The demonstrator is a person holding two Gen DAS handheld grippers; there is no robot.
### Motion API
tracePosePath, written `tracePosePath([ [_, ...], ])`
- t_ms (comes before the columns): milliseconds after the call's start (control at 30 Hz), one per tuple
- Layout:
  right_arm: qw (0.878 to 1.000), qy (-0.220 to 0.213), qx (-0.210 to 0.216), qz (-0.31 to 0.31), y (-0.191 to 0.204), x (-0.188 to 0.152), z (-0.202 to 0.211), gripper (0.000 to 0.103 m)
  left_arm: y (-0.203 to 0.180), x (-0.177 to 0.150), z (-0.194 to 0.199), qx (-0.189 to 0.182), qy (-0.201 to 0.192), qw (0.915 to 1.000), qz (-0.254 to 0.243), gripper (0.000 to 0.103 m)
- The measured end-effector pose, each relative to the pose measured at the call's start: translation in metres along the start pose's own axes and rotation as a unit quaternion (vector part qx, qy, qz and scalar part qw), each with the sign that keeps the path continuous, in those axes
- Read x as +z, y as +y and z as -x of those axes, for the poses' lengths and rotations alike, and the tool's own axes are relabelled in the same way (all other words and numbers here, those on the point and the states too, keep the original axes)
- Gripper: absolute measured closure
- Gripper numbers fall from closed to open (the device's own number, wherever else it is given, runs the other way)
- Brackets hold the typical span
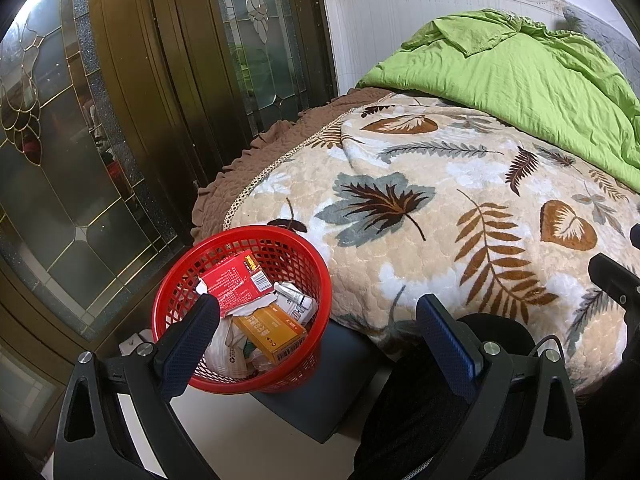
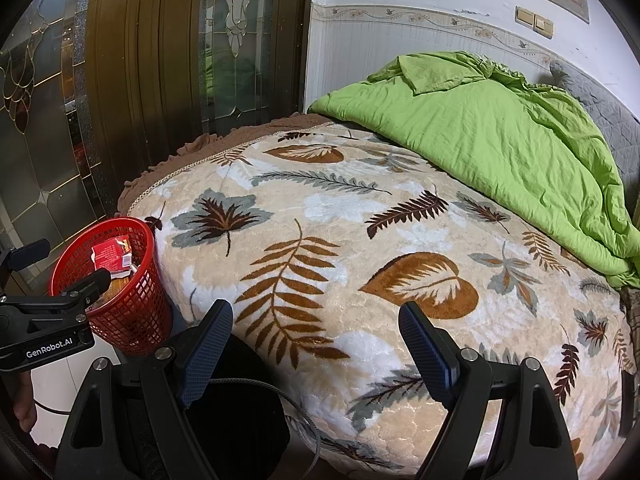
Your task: Collect trash
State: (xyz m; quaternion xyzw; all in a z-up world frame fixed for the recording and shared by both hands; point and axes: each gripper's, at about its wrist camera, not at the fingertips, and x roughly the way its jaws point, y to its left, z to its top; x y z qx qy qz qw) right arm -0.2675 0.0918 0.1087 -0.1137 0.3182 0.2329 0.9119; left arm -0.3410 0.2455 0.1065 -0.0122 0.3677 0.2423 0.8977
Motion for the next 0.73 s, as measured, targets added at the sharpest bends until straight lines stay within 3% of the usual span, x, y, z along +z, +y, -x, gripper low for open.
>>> tracePosePath([
  [367, 1.0, -0.006, -0.004, -0.007, -0.005, 0.0, 0.001, 0.015, -0.009, 0.001, -0.002, -0.005, 0.003, 0.9999, -0.011, 0.005],
  [567, 0.997, -0.032, -0.04, -0.061, -0.048, 0.006, 0.017, 0.015, -0.034, 0.03, -0.001, -0.023, 0.008, 0.9985, -0.049, 0.005],
  [733, 0.988, -0.047, -0.093, -0.113, -0.106, 0.007, 0.037, 0.014, -0.08, 0.061, 0.009, -0.118, 0.026, 0.9893, -0.082, 0.005],
])
